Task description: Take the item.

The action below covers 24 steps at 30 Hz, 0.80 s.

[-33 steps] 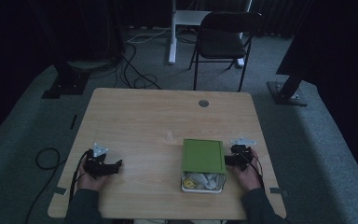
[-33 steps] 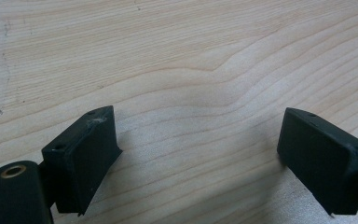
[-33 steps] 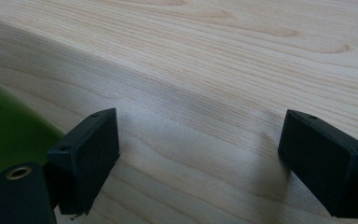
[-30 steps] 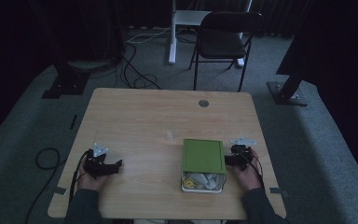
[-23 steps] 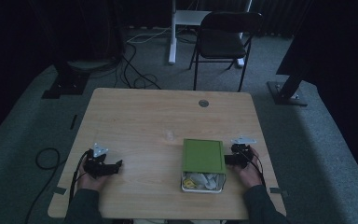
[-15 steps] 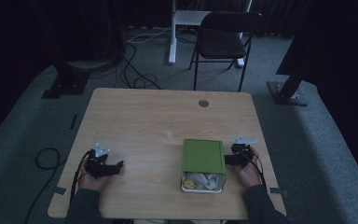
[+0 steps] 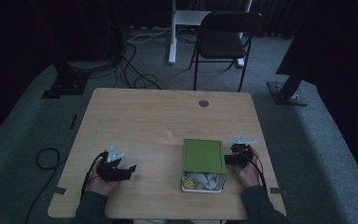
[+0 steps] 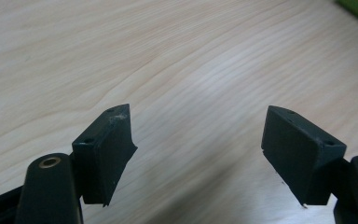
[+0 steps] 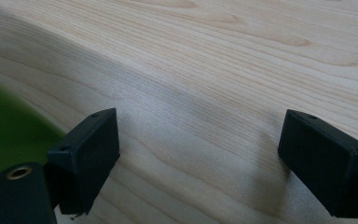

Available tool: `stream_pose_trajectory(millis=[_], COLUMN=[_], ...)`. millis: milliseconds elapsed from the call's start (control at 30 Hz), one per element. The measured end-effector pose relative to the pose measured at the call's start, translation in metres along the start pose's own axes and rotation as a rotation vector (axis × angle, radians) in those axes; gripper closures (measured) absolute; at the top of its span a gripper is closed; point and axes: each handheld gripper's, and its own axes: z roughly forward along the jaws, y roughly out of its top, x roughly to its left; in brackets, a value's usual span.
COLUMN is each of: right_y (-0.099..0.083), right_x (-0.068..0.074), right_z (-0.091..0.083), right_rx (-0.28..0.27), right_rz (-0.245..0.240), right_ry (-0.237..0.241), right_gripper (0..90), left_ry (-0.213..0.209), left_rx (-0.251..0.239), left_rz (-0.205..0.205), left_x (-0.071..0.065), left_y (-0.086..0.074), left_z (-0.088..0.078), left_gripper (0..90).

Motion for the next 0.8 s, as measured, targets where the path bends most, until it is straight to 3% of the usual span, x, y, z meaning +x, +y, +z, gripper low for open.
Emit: stream_pose_trajectory(millis=[333, 800], right_y=[0.000, 0.000], right_x=[0.000, 0.000], right_z=[0.000, 0.000], right_rx=[-0.001, -0.001], right_rz=[-0.001, 0.000], right_ry=[0.000, 0.000], right_gripper=[12.3, 12.3], left_ry=[-0.085, -0.148], left_rx=[-0.053, -0.106], left_rz=[0.032, 0.151], left_x=[-0.023, -0.058], left_y=[0.008, 0.027], left_z=[-0.017, -0.039], left_gripper=[29.0, 42.4])
